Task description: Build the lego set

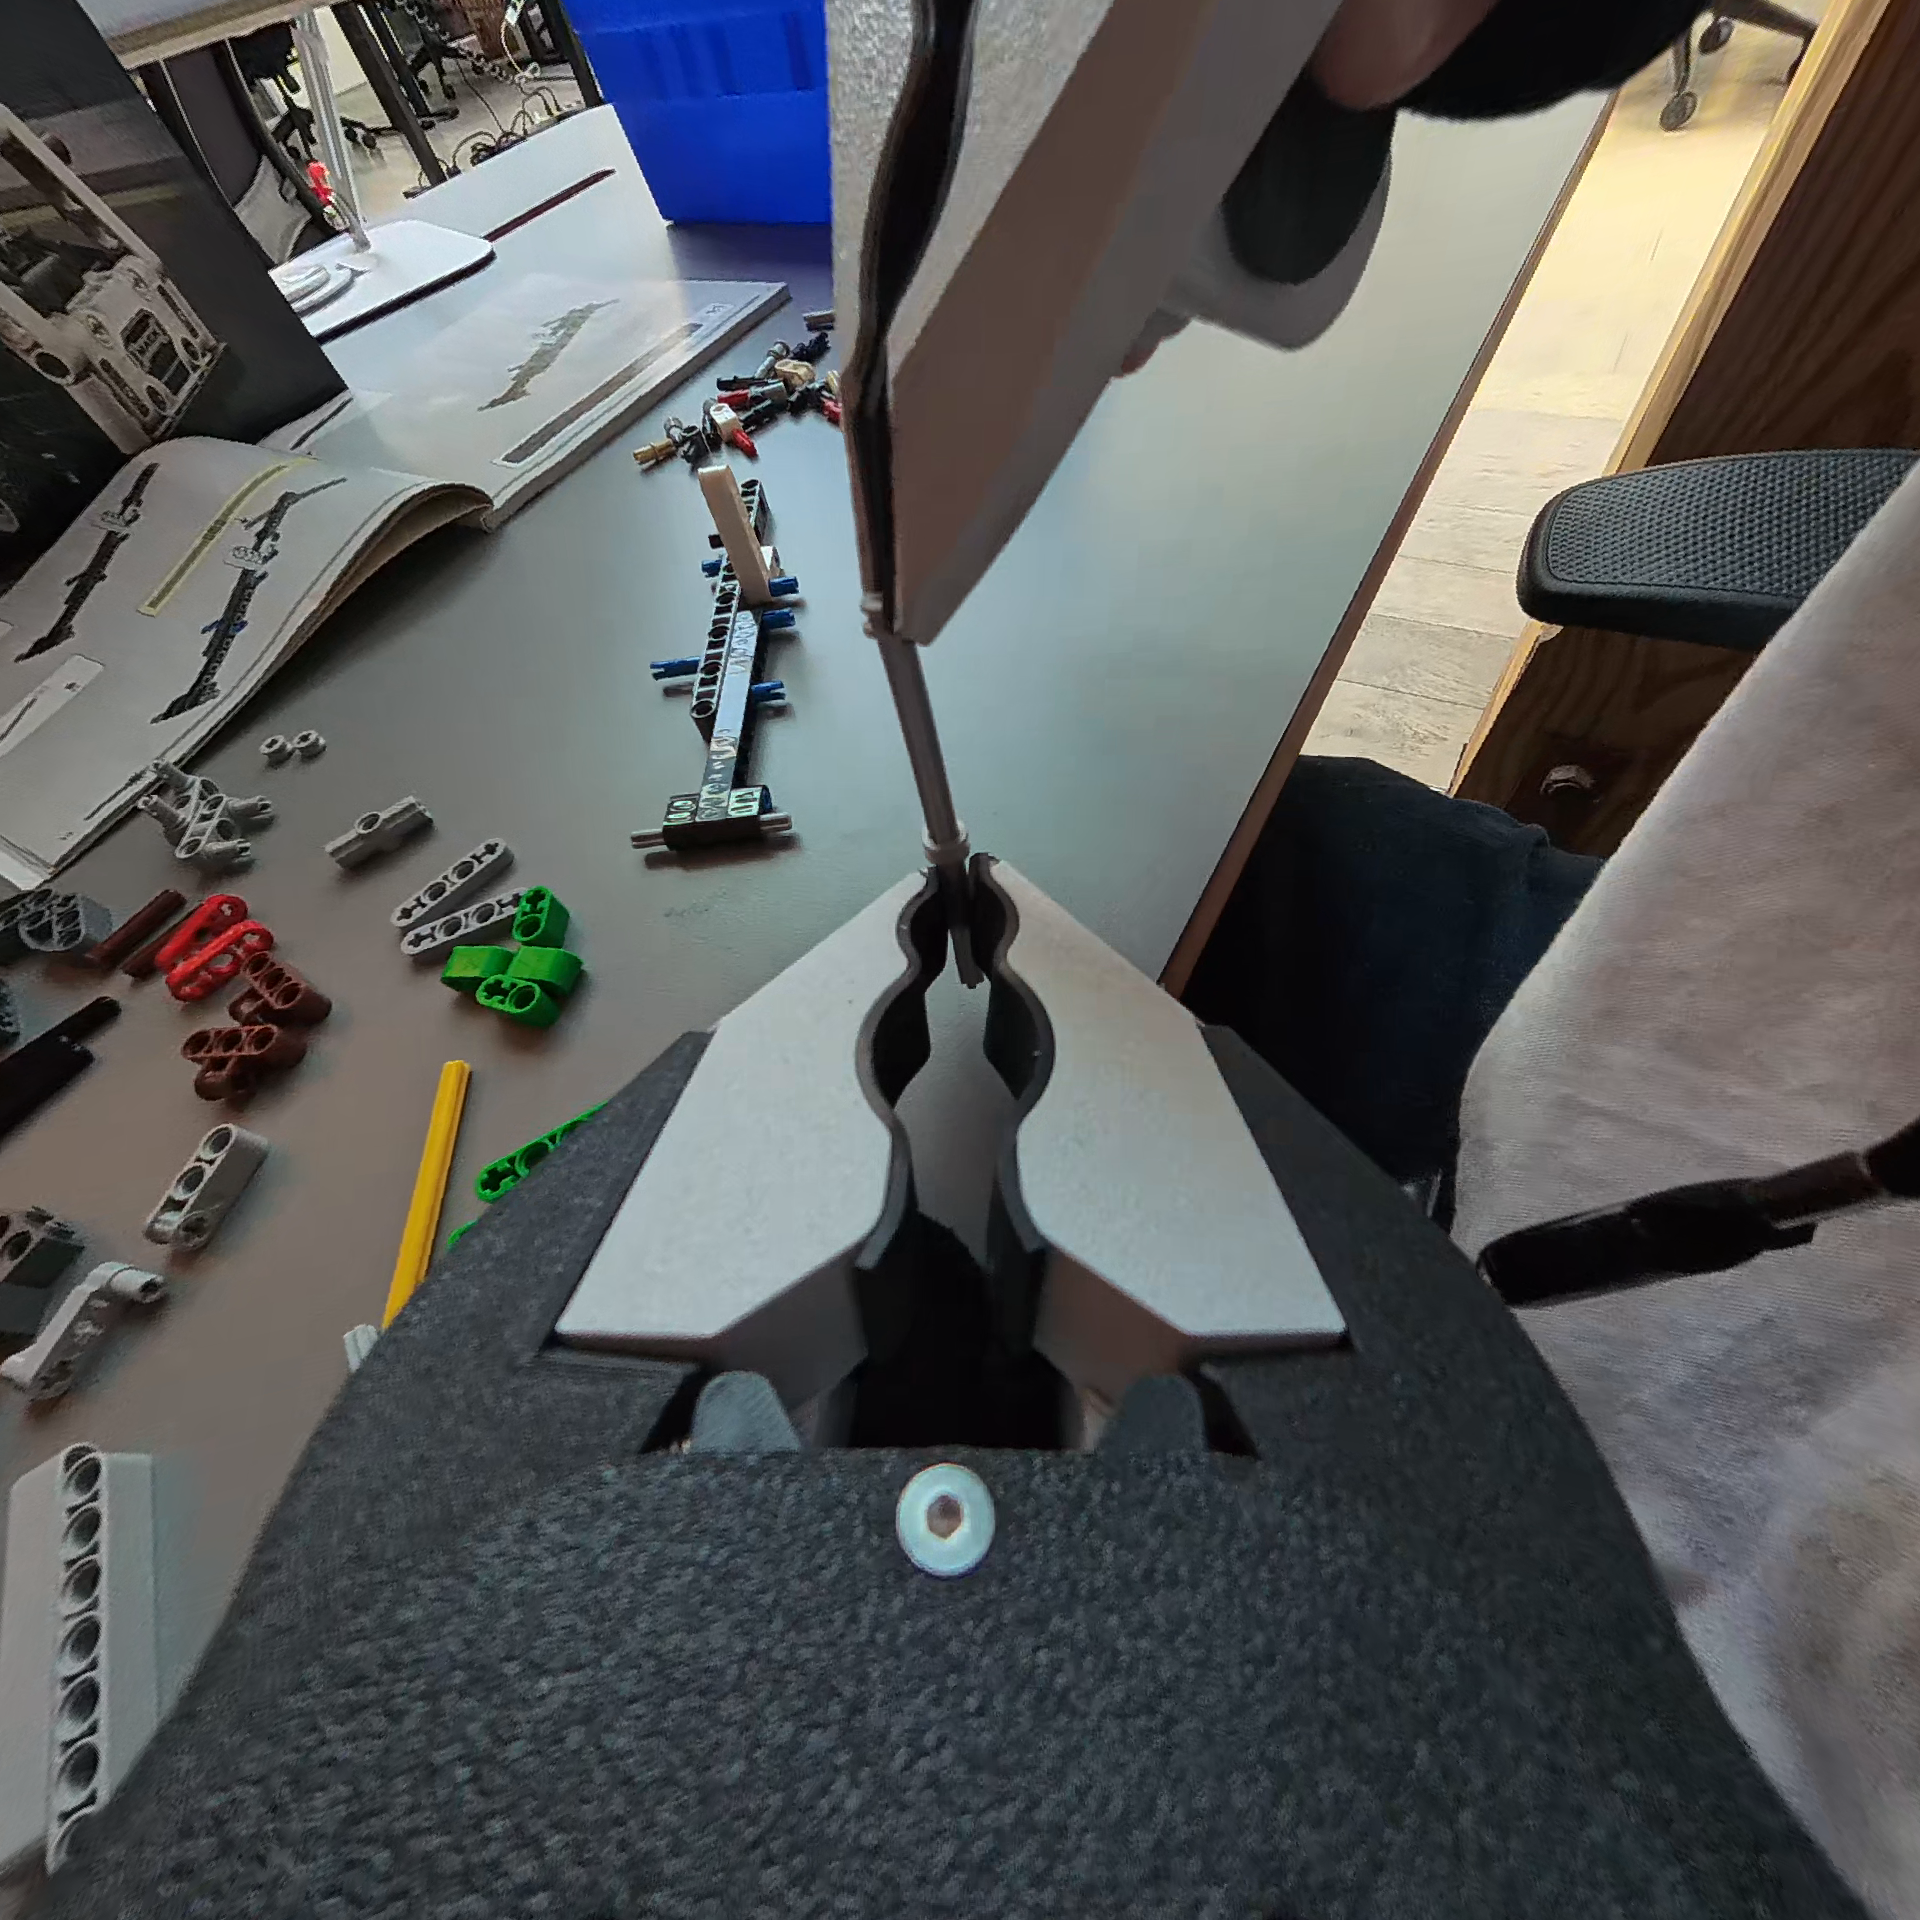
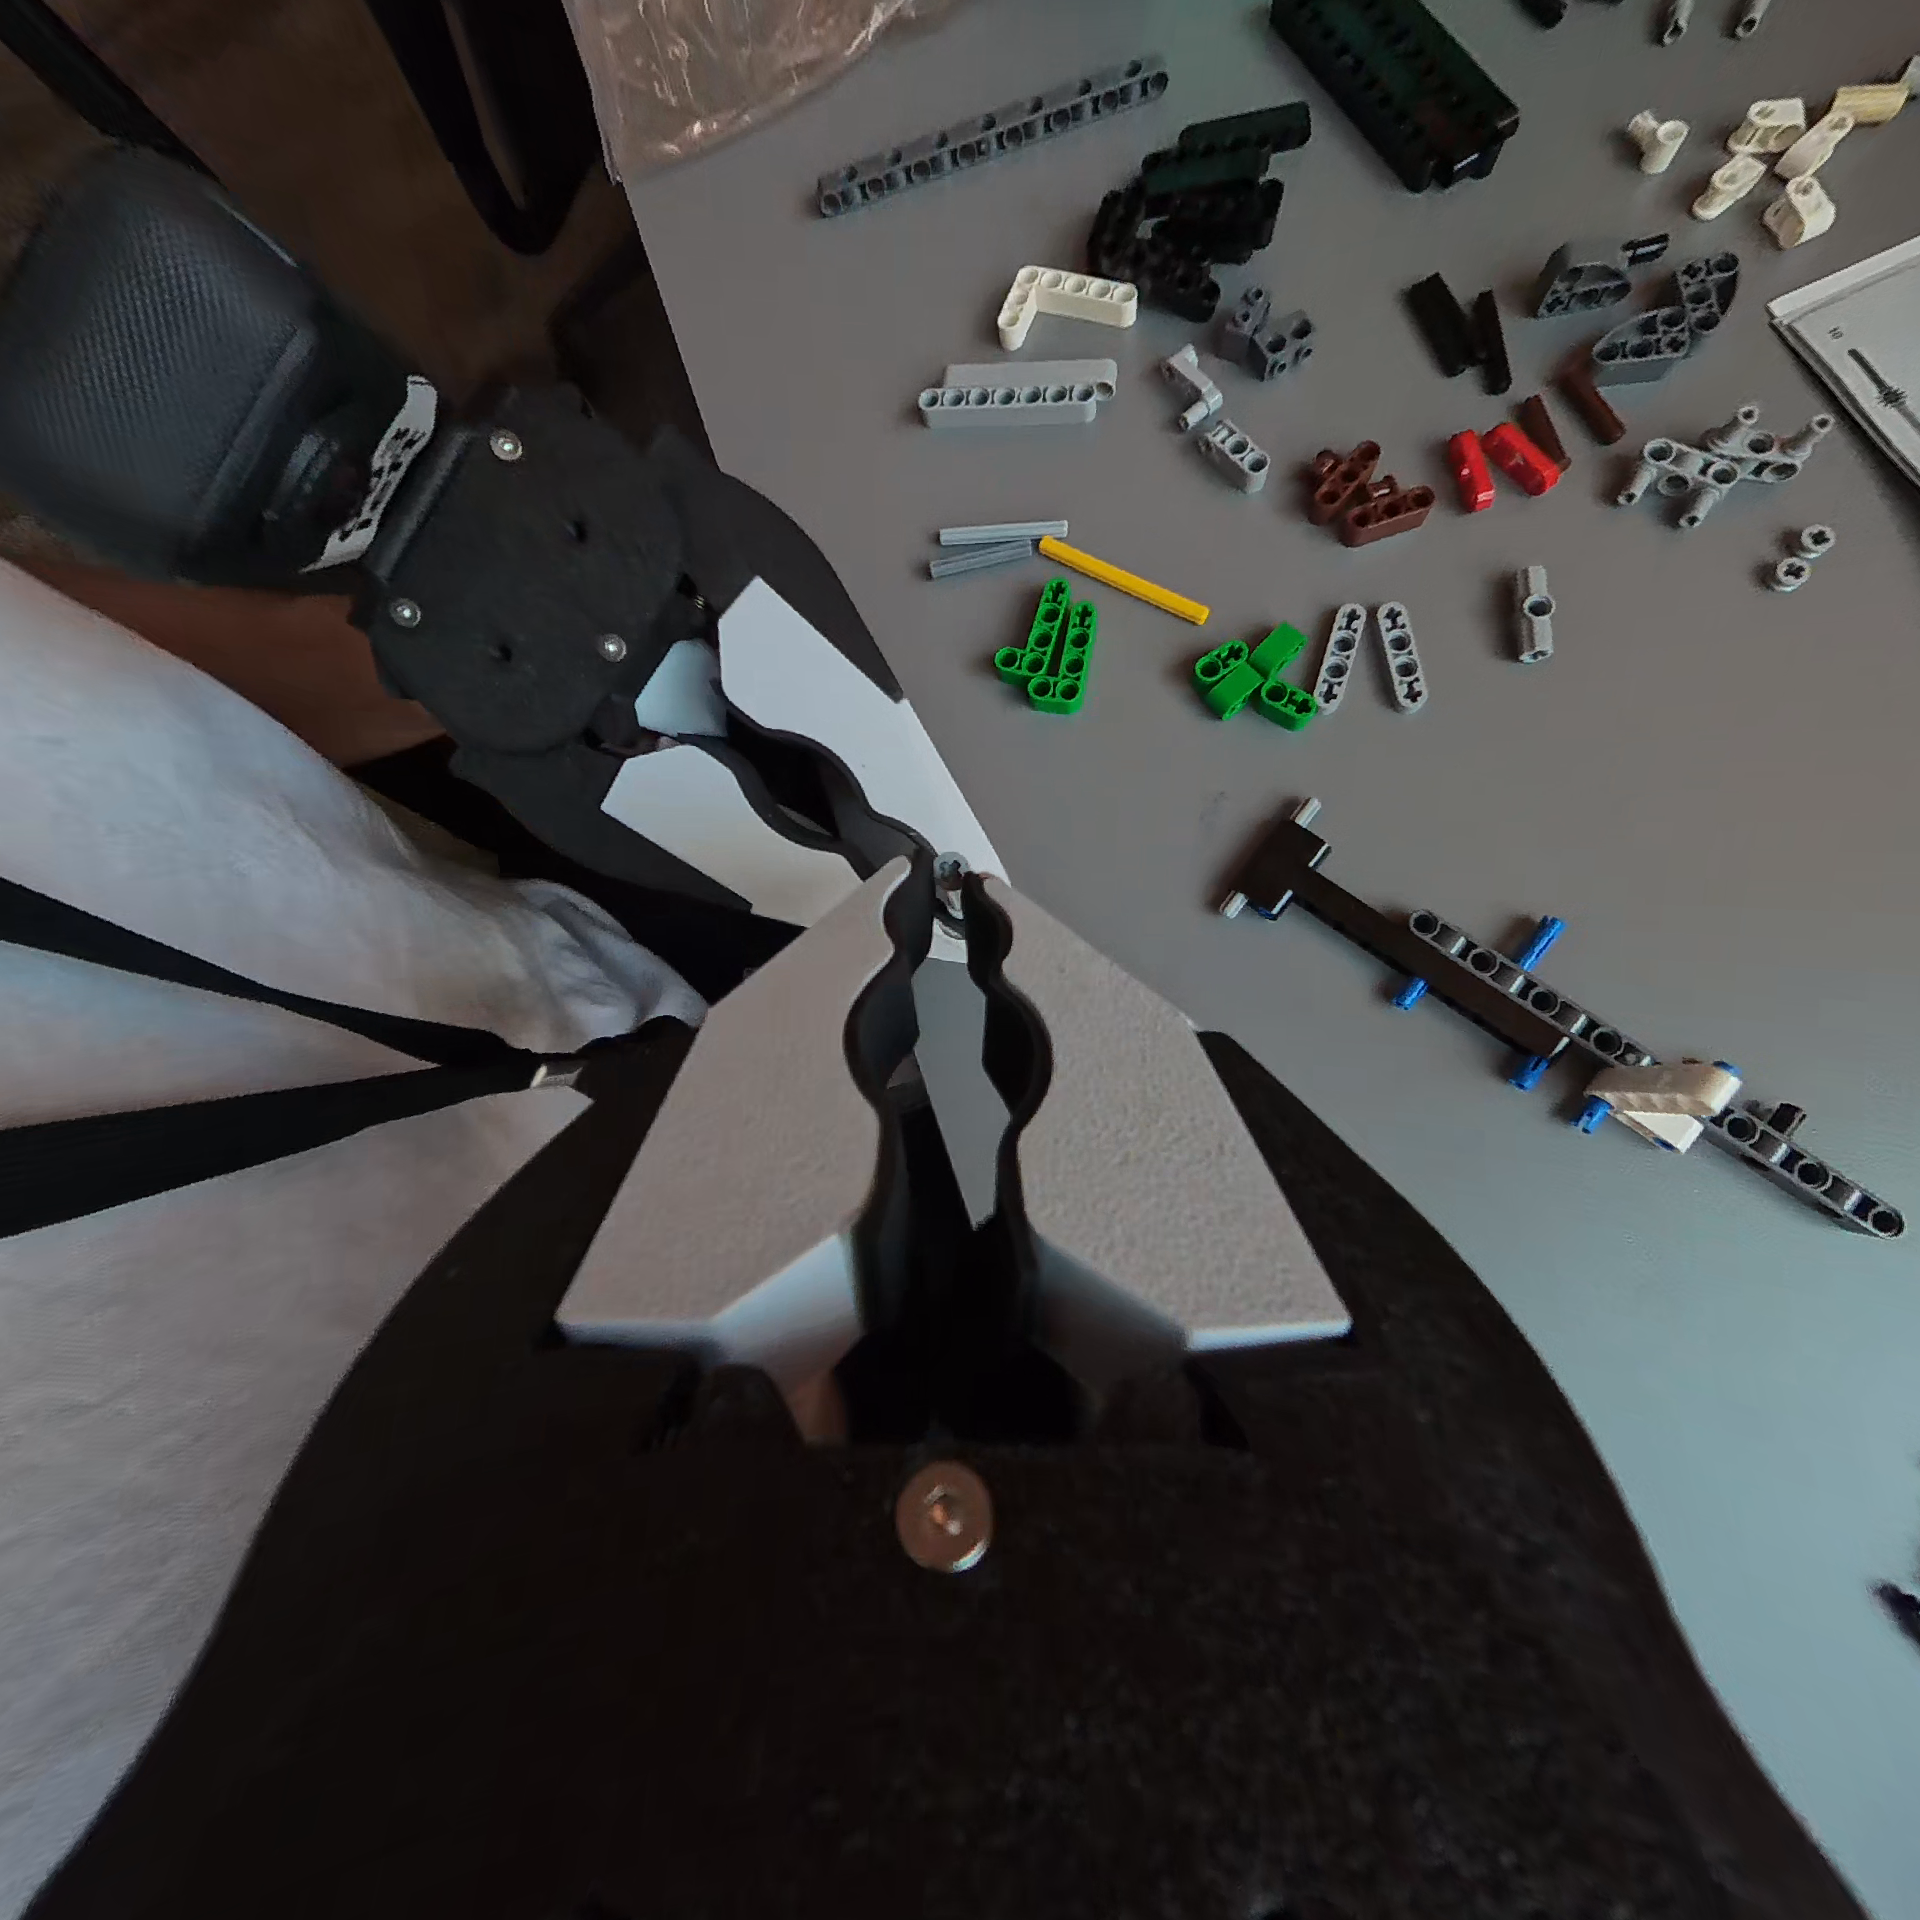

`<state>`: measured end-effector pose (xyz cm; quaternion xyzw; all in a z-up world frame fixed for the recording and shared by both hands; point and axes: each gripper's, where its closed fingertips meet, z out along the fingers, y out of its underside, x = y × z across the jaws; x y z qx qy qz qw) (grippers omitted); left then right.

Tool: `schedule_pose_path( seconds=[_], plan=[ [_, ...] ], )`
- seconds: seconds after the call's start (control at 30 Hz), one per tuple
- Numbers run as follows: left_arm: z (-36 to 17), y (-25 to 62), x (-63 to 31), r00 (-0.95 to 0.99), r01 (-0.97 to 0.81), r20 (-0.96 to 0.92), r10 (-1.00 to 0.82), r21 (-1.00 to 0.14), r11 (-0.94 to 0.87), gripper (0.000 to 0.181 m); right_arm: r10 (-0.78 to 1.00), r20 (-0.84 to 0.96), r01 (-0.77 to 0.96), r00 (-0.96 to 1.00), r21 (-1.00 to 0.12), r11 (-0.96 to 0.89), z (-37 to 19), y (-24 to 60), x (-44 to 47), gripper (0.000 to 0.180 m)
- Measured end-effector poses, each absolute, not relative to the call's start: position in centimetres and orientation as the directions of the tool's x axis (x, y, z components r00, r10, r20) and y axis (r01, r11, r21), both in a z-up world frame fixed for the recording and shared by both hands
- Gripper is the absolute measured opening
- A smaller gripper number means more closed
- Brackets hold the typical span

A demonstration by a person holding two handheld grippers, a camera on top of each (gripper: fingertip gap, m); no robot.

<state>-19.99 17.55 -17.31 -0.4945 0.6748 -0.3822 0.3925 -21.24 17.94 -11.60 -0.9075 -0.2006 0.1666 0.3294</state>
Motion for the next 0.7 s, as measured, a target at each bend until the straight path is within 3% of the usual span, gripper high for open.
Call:
schedule_pose_path(
  seconds=[0.03, 0.33, 0.7],
  plan=[
    [-17.4, 17.4, -20.0, -0.212, -0.373, -0.154, -0.965, -0.900, 0.225, 0.003, 0.474, -0.166, 0.268, 0.864, -0.646, -0.715, -11.7, 17.9, -21.3, 0.004],
    [-17.8, 17.2, -20.2, -0.238, -0.380, -0.183, -0.954, -0.886, 0.264, 0.003, 0.483, -0.206, 0.336, 0.851, -0.495, -0.801, -12.1, 17.3, -21.7, 0.005],
    [-17.8, 17.2, -20.2, -0.243, -0.395, -0.146, -0.959, -0.888, 0.235, 0.003, 0.420, -0.249, 0.260, 0.873, -0.490, -0.832, -12.2, 17.5, -22.4, 0.004]
  ],
)
